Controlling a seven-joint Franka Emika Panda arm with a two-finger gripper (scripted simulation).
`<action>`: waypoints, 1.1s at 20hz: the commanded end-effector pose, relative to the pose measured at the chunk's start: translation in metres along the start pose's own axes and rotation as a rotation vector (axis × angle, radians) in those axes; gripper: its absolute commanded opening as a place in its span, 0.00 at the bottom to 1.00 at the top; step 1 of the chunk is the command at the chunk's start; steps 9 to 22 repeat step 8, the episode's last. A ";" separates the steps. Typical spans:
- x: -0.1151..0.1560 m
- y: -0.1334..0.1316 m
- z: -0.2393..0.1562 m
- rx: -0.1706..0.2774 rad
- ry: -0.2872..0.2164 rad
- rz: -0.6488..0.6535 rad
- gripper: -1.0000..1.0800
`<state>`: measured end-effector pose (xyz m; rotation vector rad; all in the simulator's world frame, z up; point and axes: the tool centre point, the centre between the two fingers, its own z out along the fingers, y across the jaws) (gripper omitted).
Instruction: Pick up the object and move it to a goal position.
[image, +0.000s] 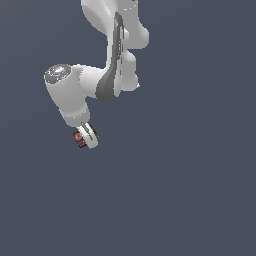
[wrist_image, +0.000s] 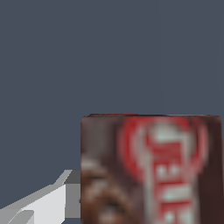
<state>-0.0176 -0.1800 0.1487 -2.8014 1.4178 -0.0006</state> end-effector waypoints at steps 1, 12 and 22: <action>0.006 0.012 -0.014 -0.001 -0.001 -0.001 0.00; 0.015 0.026 -0.031 -0.001 0.000 -0.001 0.00; 0.015 0.026 -0.031 -0.001 0.000 -0.001 0.00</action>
